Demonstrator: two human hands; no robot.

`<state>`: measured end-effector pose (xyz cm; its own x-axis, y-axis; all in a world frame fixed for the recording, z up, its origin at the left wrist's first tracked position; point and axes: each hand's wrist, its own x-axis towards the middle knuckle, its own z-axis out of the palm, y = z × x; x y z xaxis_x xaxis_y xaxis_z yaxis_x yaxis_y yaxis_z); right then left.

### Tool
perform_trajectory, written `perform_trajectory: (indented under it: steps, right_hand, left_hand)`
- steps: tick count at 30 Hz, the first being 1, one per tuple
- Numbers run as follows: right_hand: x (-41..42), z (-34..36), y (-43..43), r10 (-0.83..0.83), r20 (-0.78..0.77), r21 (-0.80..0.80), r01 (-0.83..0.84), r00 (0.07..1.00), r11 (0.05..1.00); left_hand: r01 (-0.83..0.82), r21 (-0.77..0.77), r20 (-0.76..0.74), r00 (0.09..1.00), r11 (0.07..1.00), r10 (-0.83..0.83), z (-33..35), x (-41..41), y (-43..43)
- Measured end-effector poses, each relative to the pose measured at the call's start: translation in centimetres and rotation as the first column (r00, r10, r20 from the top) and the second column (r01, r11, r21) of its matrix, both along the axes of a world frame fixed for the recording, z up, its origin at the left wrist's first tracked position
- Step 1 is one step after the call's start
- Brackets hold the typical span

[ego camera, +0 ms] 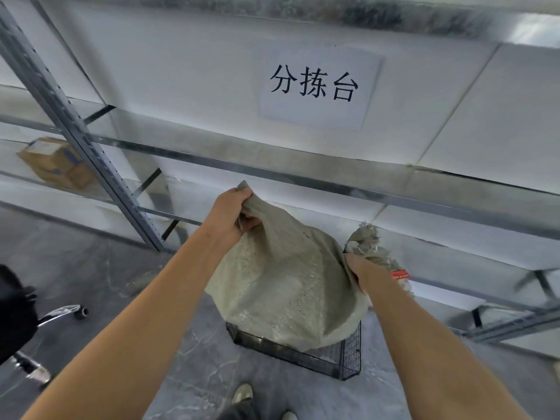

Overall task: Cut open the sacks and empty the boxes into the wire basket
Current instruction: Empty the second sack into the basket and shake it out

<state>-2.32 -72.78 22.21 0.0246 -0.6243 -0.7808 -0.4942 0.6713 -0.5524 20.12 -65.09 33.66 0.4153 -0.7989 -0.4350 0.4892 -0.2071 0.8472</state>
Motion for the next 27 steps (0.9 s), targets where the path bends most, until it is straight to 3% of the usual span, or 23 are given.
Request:
perform_trajectory:
  steps: [2,5,9,13,15,17,21,23,25,27]
  right_hand:
    - [0.5,0.4,-0.1,-0.074,-0.058,-0.001,0.074,0.996,0.997]
    - [1.9,0.8,-0.3,-0.004,-0.121,-0.012,0.003,0.993,1.000]
    - [4.4,1.2,-0.9,-0.088,0.072,0.041,0.085,0.993,0.996]
    - [7.5,2.9,-1.5,-0.044,0.182,-0.164,0.074,0.982,0.984]
    - [8.7,4.3,-1.3,0.085,0.283,-0.261,-0.009,0.955,0.965]
    - [9.5,5.8,-0.8,0.298,0.293,-0.337,-0.194,0.908,0.921]
    - [10.9,5.9,-0.8,0.571,0.106,-0.464,-0.467,0.814,0.753]
    - [11.8,5.4,-0.6,0.540,-0.058,-0.542,-0.481,0.840,0.689]
    - [12.5,5.4,-0.4,0.403,-0.230,-0.643,-0.449,0.886,0.620]
    - [12.9,5.4,-0.4,0.314,-0.303,-0.712,-0.433,0.900,0.553]
  left_hand:
    - [0.035,0.021,0.016,0.999,0.999,-0.035,-0.5,-0.3,-1.1]
    - [0.101,0.046,0.058,0.993,0.994,-0.103,-1.4,-0.8,-2.4]
    - [0.189,0.065,0.114,0.974,0.980,-0.195,-1.7,-2.1,-3.3]
    - [0.237,0.083,0.172,0.953,0.968,-0.248,-2.7,-2.0,-4.1]
    - [0.265,0.122,0.215,0.934,0.956,-0.286,-3.3,-1.6,-4.3]
    - [0.284,0.154,0.254,0.914,0.947,-0.315,-3.7,-1.1,-4.4]
    - [0.266,0.188,0.344,0.884,0.946,-0.317,-4.2,-0.2,-5.0]
    - [0.264,0.174,0.344,0.886,0.949,-0.310,-4.4,0.1,-5.4]
    - [0.285,0.156,0.372,0.870,0.946,-0.324,-4.5,0.4,-5.6]
    - [0.323,0.147,0.372,0.858,0.935,-0.354,-4.4,1.1,-5.6]
